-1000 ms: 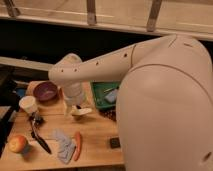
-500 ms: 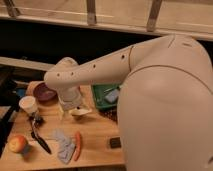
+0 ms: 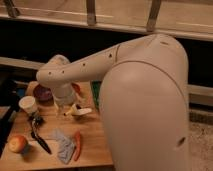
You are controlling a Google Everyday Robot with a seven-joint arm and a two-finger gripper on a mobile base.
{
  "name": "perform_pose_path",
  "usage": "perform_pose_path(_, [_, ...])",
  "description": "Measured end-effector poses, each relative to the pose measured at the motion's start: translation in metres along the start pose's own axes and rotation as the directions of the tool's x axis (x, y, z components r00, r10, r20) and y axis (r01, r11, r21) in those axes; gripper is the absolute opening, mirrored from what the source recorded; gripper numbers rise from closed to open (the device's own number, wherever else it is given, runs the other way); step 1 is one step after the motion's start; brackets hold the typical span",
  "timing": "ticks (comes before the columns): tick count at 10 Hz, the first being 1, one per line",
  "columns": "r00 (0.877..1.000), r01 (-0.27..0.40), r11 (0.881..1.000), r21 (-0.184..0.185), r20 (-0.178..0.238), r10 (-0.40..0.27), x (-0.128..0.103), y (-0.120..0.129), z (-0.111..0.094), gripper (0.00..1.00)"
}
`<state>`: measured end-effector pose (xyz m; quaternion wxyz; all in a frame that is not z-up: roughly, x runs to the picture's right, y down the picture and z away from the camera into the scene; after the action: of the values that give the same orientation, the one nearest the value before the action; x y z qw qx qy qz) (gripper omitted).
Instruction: Place brush in red bowl
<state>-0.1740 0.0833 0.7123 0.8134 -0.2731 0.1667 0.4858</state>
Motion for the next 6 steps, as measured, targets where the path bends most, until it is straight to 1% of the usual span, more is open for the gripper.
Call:
perform_pose_path(2, [0.998,0.028,1.000,-0.008,0.055,-0.027,-0.040,0.025,-0.010,0.80])
perform_pose_path(3, [0.994,0.046,0.998,-0.030,0.104,-0.043,-0.060,0.041,-0.016,0.80])
perform_pose_path(4, [0.989,0.058,0.997,-0.046,0.138,-0.051,-0.072,0.051,-0.021,0.80])
perform_pose_path(6, [0.989,0.058,0.997,-0.047,0.142,-0.051,-0.074,0.051,-0.021,0.80])
